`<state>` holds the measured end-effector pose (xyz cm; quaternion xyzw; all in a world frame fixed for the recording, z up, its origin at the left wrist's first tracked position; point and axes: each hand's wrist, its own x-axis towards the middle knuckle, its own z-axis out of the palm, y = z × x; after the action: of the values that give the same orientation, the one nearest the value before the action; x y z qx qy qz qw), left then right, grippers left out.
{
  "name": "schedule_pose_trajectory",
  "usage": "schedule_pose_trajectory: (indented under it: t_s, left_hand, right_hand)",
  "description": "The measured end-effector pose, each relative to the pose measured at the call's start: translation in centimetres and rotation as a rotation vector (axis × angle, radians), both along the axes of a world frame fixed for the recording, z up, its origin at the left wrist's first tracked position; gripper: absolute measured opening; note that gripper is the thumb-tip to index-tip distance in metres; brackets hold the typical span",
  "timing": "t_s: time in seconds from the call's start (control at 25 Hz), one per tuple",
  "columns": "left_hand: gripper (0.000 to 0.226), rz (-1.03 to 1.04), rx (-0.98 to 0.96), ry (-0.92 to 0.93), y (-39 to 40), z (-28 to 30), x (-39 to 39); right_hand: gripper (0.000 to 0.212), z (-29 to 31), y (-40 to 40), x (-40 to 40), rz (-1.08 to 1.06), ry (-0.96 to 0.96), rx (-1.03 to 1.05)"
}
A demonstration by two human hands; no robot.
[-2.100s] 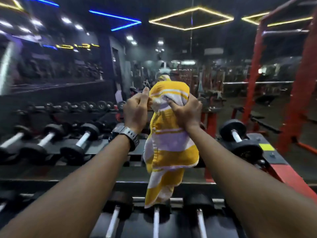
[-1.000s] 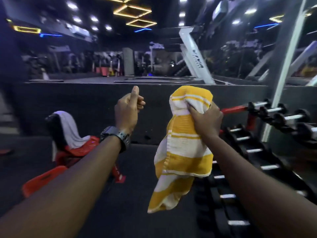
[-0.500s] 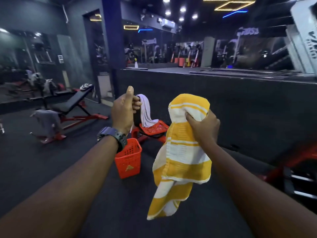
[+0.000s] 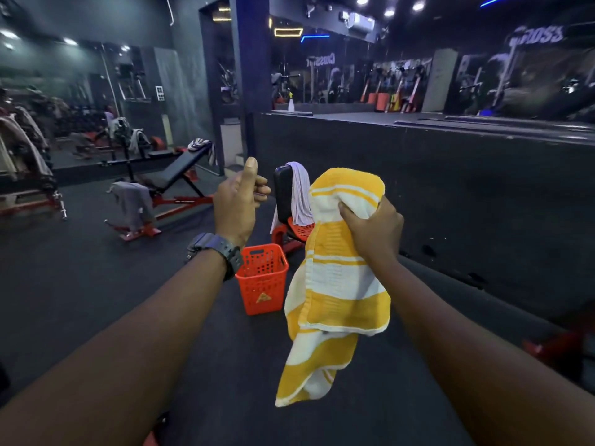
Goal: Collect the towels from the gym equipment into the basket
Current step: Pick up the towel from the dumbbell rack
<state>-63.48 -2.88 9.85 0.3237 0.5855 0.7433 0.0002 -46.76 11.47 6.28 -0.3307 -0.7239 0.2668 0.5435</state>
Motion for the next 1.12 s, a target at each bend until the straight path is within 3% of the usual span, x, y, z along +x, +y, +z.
schedule_pose_trajectory:
  t_s: [0.64,1.12]
  left_hand:
    - [0.060,0.096,-0.046,-0.047,14.8,-1.7,-17.9]
    - [0.060,0.320,-0.088,-0.108,32.6,-4.8,-30.3]
  right_hand:
    - [0.049,-0.7,16.6,-21.4,0.088,0.021,-0.043]
    - [0.054,-4.3,35.8,-39.3,0.354,-0.008,-0.088]
